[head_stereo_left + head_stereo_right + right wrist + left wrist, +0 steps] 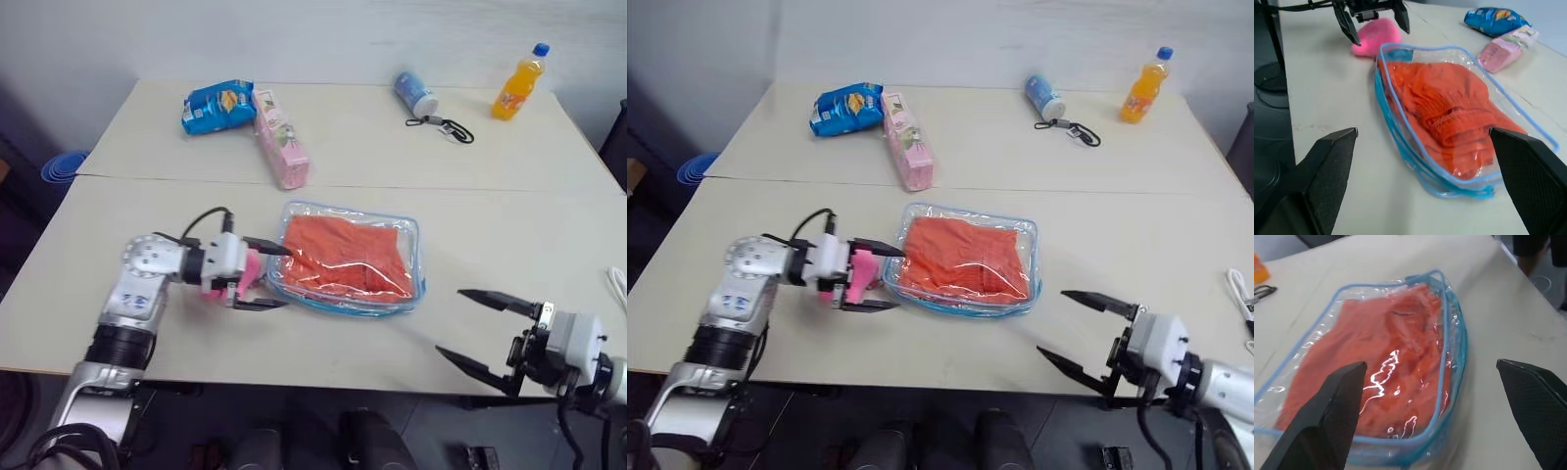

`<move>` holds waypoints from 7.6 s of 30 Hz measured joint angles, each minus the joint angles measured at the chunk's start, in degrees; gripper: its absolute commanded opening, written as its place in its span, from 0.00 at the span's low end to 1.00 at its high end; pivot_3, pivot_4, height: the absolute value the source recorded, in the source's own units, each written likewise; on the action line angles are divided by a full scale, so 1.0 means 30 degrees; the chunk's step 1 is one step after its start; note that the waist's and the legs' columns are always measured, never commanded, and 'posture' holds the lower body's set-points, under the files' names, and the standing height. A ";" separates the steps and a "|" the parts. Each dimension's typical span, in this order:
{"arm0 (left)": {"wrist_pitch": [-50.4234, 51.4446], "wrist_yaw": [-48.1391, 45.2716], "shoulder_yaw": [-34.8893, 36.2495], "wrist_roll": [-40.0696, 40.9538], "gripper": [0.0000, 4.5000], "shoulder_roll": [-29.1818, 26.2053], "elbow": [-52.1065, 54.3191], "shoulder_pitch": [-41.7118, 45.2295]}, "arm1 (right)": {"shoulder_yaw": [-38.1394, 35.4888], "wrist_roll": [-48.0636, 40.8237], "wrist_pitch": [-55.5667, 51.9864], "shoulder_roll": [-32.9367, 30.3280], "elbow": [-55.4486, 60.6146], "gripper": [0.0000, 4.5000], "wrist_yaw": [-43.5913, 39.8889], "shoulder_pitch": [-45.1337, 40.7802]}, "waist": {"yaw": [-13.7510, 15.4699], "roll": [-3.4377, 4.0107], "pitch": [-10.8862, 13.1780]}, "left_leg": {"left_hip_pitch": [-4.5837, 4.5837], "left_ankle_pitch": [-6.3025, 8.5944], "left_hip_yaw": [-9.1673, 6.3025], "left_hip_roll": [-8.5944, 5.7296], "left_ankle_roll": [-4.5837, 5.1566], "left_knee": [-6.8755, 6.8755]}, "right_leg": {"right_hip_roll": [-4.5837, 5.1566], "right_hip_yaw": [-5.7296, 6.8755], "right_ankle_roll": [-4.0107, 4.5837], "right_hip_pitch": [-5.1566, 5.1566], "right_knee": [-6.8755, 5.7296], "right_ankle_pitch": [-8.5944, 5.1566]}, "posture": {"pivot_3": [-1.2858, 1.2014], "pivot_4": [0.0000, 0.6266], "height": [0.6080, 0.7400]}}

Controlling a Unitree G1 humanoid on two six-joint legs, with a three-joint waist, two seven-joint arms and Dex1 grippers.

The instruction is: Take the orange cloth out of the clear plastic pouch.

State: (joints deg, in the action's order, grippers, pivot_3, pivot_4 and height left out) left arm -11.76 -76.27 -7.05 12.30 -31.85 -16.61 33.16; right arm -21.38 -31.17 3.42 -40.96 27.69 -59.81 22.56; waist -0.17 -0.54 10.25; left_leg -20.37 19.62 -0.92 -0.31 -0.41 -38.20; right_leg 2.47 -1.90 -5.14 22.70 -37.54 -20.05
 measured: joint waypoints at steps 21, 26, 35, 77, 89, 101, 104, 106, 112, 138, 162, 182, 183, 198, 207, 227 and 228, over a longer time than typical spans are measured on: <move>0.0821 -0.0137 -0.0703 0.0637 0.00 0.2824 -0.3846 0.2626 | 0.1425 0.1779 -0.0098 0.1216 0.1383 1.00 0.2498 -0.0322 | 0.0066 -0.0005 0.0002 | 0.0009 -0.0007 -0.0018 -0.0001 -0.0003 -0.0019 | 0.0005 0.0007 0.0000 -0.0001 -0.0045 0.0000 | 0.52 0.24 1.00; 0.5129 0.0615 -0.0365 0.1542 0.00 0.2900 -0.2512 0.2713 | 0.2665 0.1294 -0.1831 0.0994 0.2645 1.00 0.2837 -0.0698 | 0.0014 -0.0005 0.0003 | 0.0013 -0.0011 -0.0020 0.0001 -0.0009 -0.0021 | 0.0002 0.0005 0.0000 0.0000 -0.0056 0.0000 | 0.52 0.24 1.00; 0.8480 0.1347 -0.0354 0.1790 0.05 0.2865 -0.1011 0.2716 | 0.5886 0.1419 -0.4977 0.0633 0.3904 1.00 0.3895 -0.2994 | 0.0053 -0.0011 0.0005 | 0.0002 -0.0021 -0.0034 -0.0001 -0.0029 -0.0025 | 0.0004 0.0012 0.0000 0.0009 -0.0042 -0.0001 | 0.52 0.24 1.00; -0.4921 0.1287 -0.1740 -0.1950 0.56 0.2892 -0.4720 0.1544 | 0.3406 0.2294 -0.2808 0.0427 0.3356 1.00 0.2310 0.0666 | 0.0090 -0.0015 0.0003 | 0.0026 -0.0011 -0.0020 -0.0002 -0.0009 -0.0033 | -0.0002 0.0005 0.0000 -0.0021 -0.0042 0.0000 | 0.52 0.24 1.00; -0.4139 0.1497 -0.1714 -0.1857 0.00 0.3075 -0.4942 0.1629 | 0.3868 0.2386 -0.2807 0.0427 0.3340 1.00 0.2262 0.0529 | 0.0071 -0.0015 0.0003 | 0.0030 -0.0012 -0.0021 -0.0002 -0.0011 -0.0032 | -0.0003 0.0008 0.0000 -0.0020 -0.0051 0.0000 | 0.52 0.24 1.00; 0.7738 0.2851 0.0070 0.3363 0.00 0.4365 -0.0245 0.1612 | 0.5217 0.2212 -0.3974 0.0437 0.3594 1.00 0.2925 -0.1955 | 0.0061 -0.0017 0.0004 | 0.0010 -0.0012 -0.0047 0.0001 -0.0013 -0.0063 | 0.0000 0.0018 0.0000 -0.0014 -0.0067 -0.0001 | 0.52 0.24 1.00; 1.1386 0.3942 0.0306 0.4135 0.00 0.4310 0.0617 0.1863 | 0.6424 0.2722 -0.4686 0.0495 0.3640 1.00 0.3551 -0.3314 | -0.0009 -0.0017 0.0004 | 0.0012 -0.0018 -0.0041 0.0000 -0.0023 -0.0068 | -0.0003 0.0011 0.0000 -0.0011 -0.0069 -0.0001 | 0.52 0.24 1.00; 1.3141 0.4376 0.0365 0.4413 0.00 0.4250 0.0998 0.2160 | 0.7280 0.3724 -0.4948 0.0827 0.3321 1.00 0.4263 -0.4751 | -0.0004 -0.0017 0.0004 | 0.0014 -0.0025 -0.0043 0.0000 -0.0034 -0.0079 | -0.0005 0.0012 0.0001 -0.0009 -0.0077 -0.0001 | 0.52 0.24 1.00; 1.5294 0.5051 0.0056 0.4411 0.00 0.4250 0.1795 0.2324 | 0.9313 0.6865 -0.6424 0.2156 0.0476 1.00 0.6612 -0.9346 | 0.0023 -0.0016 0.0003 | -0.0023 -0.0034 -0.0045 -0.0007 -0.0051 -0.0072 | 0.0002 0.0011 0.0001 0.0049 -0.0079 0.0000 | 0.52 0.24 1.00; 1.5756 0.5793 -0.0069 0.4399 0.00 0.4182 0.2423 0.1447 | 0.9593 0.7569 -1.0764 0.4144 -0.1493 1.00 0.8482 -1.1547 | -0.0003 -0.0008 -0.0002 | -0.0314 -0.0036 -0.0036 -0.0012 -0.0056 -0.0268 | 0.0007 0.0007 0.0001 0.0328 -0.0241 0.0000 | 0.52 0.24 1.00; 1.6277 0.6015 0.0323 0.4741 0.00 0.4525 0.2442 0.1363 | 1.1583 0.9303 -0.9411 0.3692 -0.4193 0.02 0.7425 -1.3368 | -0.0011 -0.0008 -0.0002 | -0.0314 -0.0035 -0.0035 -0.0014 -0.0054 -0.0274 | 0.0008 0.0008 0.0001 0.0329 -0.0246 0.0000 | 0.52 0.24 1.00; 1.7040 0.7850 0.0876 0.4936 0.00 0.5072 0.2161 0.1598 | 0.7605 0.4546 -0.2371 -0.2353 -0.3082 0.02 -0.1731 -1.0750 | 0.0088 -0.0012 0.0000 | -0.0309 -0.0027 -0.0043 -0.0012 -0.0041 -0.0280 | 0.0008 0.0021 -0.0004 0.0284 -0.0189 0.0003 | 0.52 0.24 1.00; 1.7144 0.7950 0.0903 0.4985 0.00 0.5080 0.2145 0.1598 | 0.7387 0.4096 -0.2362 -0.2620 -0.2722 0.02 -0.2098 -1.0203 | 0.0096 -0.0012 0.0000 | -0.0308 -0.0027 -0.0045 -0.0011 -0.0041 -0.0279 | 0.0008 0.0023 -0.0004 0.0283 -0.0190 0.0003 | 0.52 0.24 1.00; 1.7848 0.9190 0.2414 0.5611 0.00 0.5512 0.1523 0.1725 | 0.1794 -0.3207 -0.7321 -0.3335 0.3070 0.02 -0.0603 -0.5548 | 0.0186 -0.0021 0.0000 | -0.0291 -0.0028 -0.0048 -0.0006 -0.0043 -0.0291 | 0.0009 0.0017 -0.0006 0.0255 -0.0190 0.0004 | 0.52 0.24 1.00; 1.8064 0.9684 0.1571 0.5096 0.00 0.5747 0.2029 0.2365 | 0.0794 -0.6022 -0.9590 -0.2347 0.3536 0.02 0.1050 -0.4294 | 0.0511 -0.0024 0.0001 | -0.0301 -0.0021 -0.0038 -0.0012 -0.0030 -0.0294 | 0.0011 0.0007 -0.0019 0.0257 -0.0168 0.0011 | 0.52 0.24 1.00; 1.7289 0.8817 0.1212 0.4700 0.00 0.3484 0.3123 0.0637 | -0.6337 0.0202 -0.4373 -0.4390 -0.8796 0.02 -0.2109 -0.3789 | 0.0481 -0.0024 0.0000 | -0.0277 -0.0007 0.0001 -0.0011 -0.0003 -0.0289 | -0.0001 -0.0026 -0.0026 0.0243 -0.0157 0.0015 | 0.52 0.24 1.00; 1.7289 0.8817 0.1215 0.4701 0.00 0.3430 0.3161 0.0595 | -0.6336 0.0678 -0.3605 -0.4215 -0.9652 0.02 -0.1730 -0.4265 | 0.0464 -0.0024 0.0000 | -0.0277 -0.0007 0.0002 -0.0010 -0.0003 -0.0290 | -0.0001 -0.0026 -0.0026 0.0242 -0.0156 0.0015 | 0.52 0.24 1.00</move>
State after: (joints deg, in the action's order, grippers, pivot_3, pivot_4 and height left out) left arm 40.11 -49.82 -3.41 26.40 -21.56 -7.12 34.95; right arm -40.39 -29.14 -7.39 -53.60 -1.27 -65.00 9.77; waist 1.22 -0.61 10.24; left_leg -21.20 19.60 -0.91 -0.34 -0.42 -39.07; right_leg 2.47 -1.97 -5.22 23.43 -38.01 -20.01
